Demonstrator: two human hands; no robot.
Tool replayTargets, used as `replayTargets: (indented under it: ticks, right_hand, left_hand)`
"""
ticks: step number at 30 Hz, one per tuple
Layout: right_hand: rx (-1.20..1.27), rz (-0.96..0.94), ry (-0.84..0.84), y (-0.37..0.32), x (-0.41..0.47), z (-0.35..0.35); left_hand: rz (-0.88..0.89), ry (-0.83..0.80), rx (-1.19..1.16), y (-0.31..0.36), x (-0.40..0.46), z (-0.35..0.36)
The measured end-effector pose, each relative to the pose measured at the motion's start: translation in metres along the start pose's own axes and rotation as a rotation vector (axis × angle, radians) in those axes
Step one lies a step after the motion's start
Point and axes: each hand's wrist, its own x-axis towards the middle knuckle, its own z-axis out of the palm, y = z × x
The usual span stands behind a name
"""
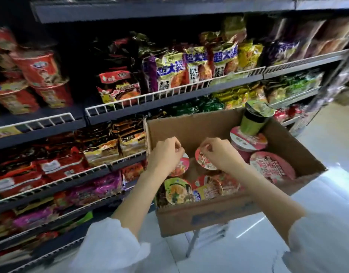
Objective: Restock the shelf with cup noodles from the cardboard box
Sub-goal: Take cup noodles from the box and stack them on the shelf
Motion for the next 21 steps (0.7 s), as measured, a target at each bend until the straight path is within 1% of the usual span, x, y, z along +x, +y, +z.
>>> replayTargets:
  ticks: [4,6,9,11,13,15,18,20,21]
  right_hand:
    - [-0.048,0.064,-0.235,0.043,0.022,0.025]
    - [-0.062,0.097,-0.380,0.051,0.027,0.036]
    - [-0.103,0.118,-0.655,0.058,0.035,0.049]
    - [-0.111,0.189,-0.796,0.067,0.044,0.060]
    - [-0.098,0.311,-0.913,0.077,0.051,0.074]
    - [-0.050,0.383,-0.969,0.084,0.054,0.080]
    - [0.018,0.370,-0.936,0.092,0.063,0.085]
    - [0.093,0.418,-0.962,0.095,0.070,0.085]
    - [0.103,0.416,-0.946,0.095,0.071,0.084]
  left_hand:
    - [-0.069,-0.217,0.133,-0.001,0.022,0.045]
    - [-0.075,-0.392,0.226,-0.006,0.033,0.061]
    - [-0.116,-0.666,0.316,-0.015,0.043,0.080]
    - [-0.172,-0.771,0.316,-0.024,0.045,0.090]
    - [-0.230,-0.864,0.306,-0.030,0.045,0.098]
    - [-0.285,-0.930,0.341,-0.035,0.043,0.106]
    - [-0.380,-0.958,0.427,-0.036,0.044,0.109]
    - [-0.451,-0.951,0.453,-0.032,0.045,0.107]
    - [-0.477,-0.915,0.446,-0.030,0.046,0.107]
